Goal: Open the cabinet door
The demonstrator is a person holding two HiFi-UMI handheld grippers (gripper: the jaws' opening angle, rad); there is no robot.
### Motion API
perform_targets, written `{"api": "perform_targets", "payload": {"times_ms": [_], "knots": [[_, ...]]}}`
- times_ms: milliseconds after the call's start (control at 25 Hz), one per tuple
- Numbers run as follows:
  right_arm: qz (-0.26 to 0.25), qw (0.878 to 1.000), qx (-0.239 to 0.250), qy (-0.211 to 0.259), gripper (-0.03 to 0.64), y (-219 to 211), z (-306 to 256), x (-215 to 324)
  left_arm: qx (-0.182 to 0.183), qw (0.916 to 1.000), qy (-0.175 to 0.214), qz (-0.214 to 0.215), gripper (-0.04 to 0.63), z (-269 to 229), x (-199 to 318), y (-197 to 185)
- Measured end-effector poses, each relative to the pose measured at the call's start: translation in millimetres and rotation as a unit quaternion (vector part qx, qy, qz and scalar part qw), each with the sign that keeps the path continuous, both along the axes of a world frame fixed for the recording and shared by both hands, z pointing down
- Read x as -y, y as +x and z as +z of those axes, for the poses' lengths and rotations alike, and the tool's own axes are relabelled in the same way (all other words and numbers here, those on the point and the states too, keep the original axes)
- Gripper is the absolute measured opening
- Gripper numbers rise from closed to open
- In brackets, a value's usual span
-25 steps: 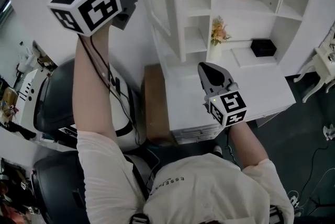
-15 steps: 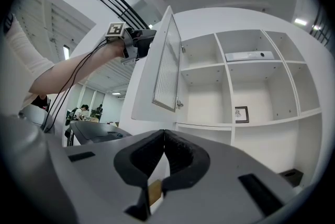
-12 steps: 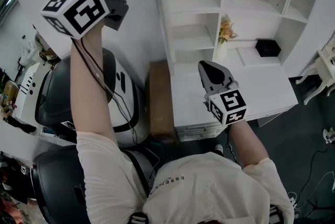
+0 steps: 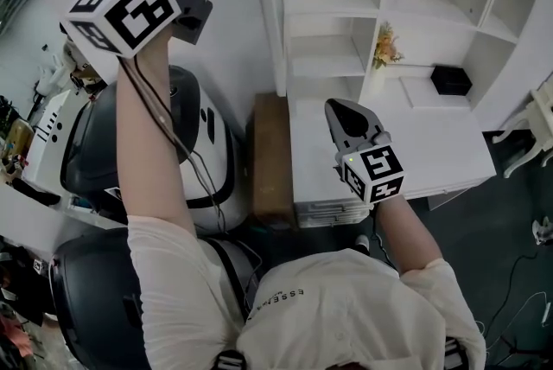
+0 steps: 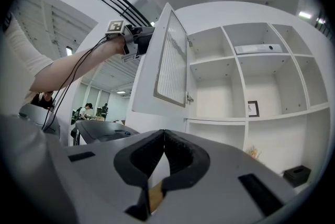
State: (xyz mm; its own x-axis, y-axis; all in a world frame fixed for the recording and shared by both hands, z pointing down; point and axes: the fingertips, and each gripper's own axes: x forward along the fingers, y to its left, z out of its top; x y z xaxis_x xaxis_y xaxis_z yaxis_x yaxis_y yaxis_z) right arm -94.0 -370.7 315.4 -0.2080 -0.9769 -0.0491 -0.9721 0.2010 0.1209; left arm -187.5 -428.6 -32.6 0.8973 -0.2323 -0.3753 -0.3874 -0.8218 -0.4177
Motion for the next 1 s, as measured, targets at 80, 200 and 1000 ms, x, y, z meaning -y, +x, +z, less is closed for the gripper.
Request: {"api": "perform_targets", "payload": {"times_ms": [80,200,1000], "knots": [[-0.003,1.000,-0.001,-0.002,0.015,-8,1,-2,-0.001,1.0000,-0.004,0.001,0.071,-1,-2,-3],[-0.005,1.000,0.003,-0.006,0.015,-1,1,-2,-0.006,0.9999,-0.014,-0.002,0.069,-1,3,3],[-0.011,1.000,0.013,-0.012,0.015,-5,12,-38,-0.025,0.9953,0.002,-0.093,0.095,55,-64,-54]]}}
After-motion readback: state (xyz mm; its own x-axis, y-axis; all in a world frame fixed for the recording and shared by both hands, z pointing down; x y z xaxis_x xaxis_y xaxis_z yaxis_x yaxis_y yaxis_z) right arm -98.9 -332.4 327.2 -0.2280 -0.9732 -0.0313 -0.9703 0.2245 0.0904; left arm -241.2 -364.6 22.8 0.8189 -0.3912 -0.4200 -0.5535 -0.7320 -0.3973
